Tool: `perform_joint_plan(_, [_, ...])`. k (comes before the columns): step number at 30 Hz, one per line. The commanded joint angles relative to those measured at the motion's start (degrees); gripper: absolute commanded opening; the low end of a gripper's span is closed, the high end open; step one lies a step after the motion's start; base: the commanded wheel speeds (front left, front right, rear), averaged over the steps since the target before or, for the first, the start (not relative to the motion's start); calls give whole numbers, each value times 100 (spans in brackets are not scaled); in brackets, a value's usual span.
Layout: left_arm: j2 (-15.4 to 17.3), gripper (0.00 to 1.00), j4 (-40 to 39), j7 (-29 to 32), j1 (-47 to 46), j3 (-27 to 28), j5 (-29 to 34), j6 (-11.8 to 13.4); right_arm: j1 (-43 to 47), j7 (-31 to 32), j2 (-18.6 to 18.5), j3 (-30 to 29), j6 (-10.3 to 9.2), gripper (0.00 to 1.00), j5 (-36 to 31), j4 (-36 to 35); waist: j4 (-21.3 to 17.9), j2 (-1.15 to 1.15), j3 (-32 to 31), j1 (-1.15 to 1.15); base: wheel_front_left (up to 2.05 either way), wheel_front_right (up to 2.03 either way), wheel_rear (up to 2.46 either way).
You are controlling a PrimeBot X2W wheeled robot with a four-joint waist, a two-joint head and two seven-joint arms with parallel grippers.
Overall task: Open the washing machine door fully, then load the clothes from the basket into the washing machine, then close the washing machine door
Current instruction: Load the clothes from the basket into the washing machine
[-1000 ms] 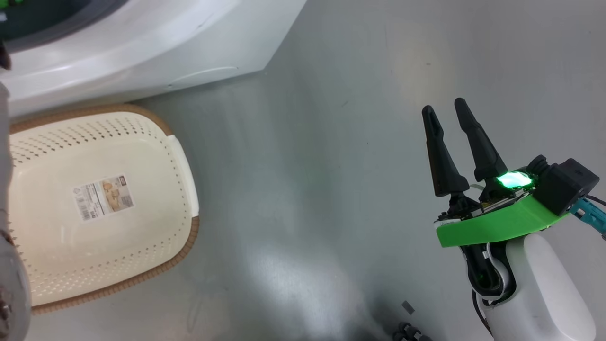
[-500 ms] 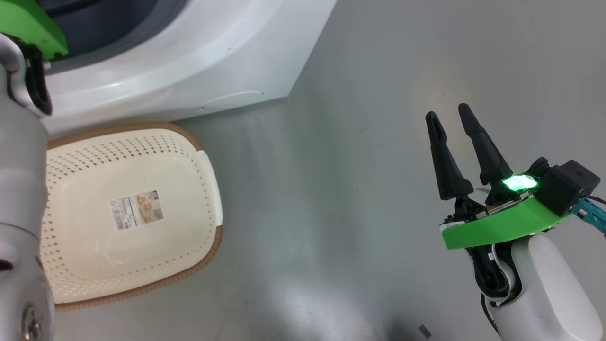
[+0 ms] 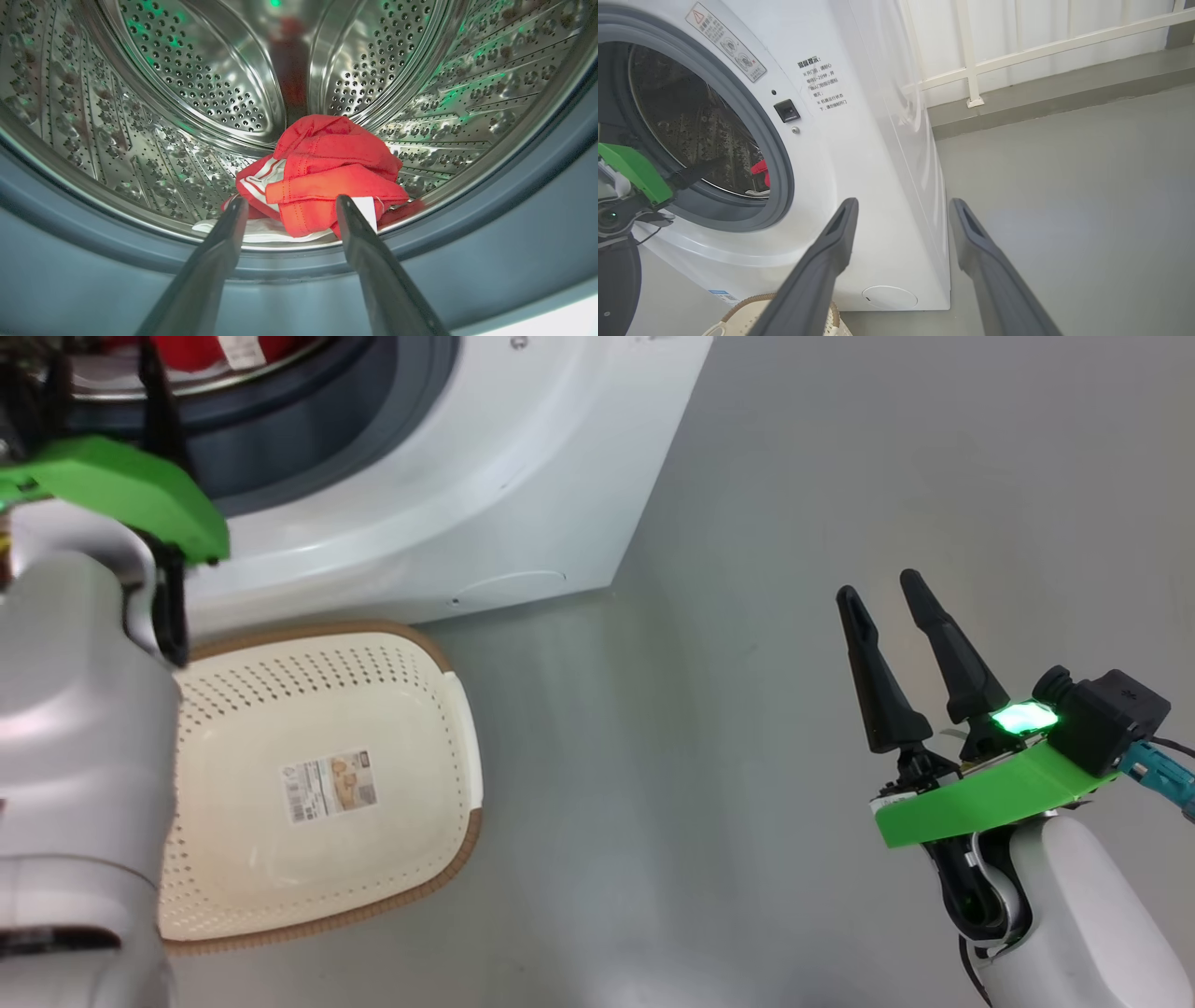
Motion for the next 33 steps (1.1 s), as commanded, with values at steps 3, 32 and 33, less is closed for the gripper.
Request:
perform_joint_plan(3, [117, 100, -572, -51, 512, 87, -49, -70, 253, -27, -87, 80, 9, 100, 16, -90, 163, 0, -320, 0, 0, 0, 0])
perform_joint_plan(32, [-235, 100, -3577, -52, 3943, 402, -2, -269, 848, -27, -292, 65, 9, 100, 101, 122, 709, 0, -1695, 0, 0, 0, 0])
perform_joint_plan(33, [-243, 100, -3679, -52, 4079, 404, 4, -270, 878, -27, -299, 61, 9, 100, 106, 132, 722, 0, -1745, 0, 0, 0, 0])
